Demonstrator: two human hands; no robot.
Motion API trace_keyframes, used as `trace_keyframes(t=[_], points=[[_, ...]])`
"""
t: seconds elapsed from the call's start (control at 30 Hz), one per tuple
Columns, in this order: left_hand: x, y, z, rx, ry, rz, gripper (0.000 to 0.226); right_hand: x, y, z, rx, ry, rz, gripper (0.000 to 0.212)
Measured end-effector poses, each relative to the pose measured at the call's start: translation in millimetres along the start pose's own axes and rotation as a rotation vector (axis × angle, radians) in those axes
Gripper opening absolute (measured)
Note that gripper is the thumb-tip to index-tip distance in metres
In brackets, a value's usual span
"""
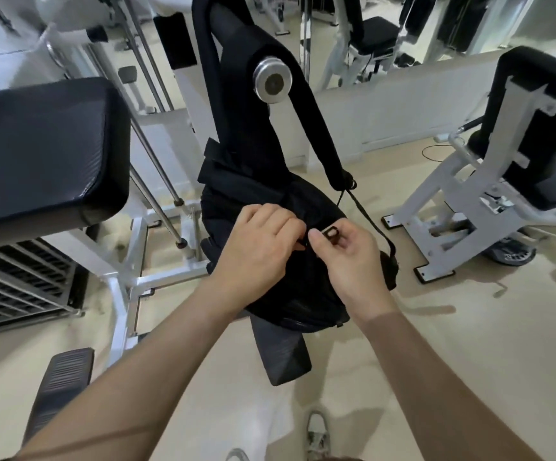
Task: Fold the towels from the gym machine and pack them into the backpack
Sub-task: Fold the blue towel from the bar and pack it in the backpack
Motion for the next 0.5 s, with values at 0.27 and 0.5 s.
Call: trace_keyframes(t=[0.27,0.5], points=[[-15,11,-8,-0.088,-0.069,0.028,0.007,3,75,-86,0.037,-0.249,-0.278,0.030],[11,12,3,-0.120,-0.024,0.068,0.007,25,94,-191,0.049,-0.566,-0.365,0.040]])
Point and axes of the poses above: each hand's wrist, its own x-axis away from the middle knuckle, its own y-axis out of the back of the hand, z = x × y, the point moved 9 cm from there along -x, towards the middle knuckle
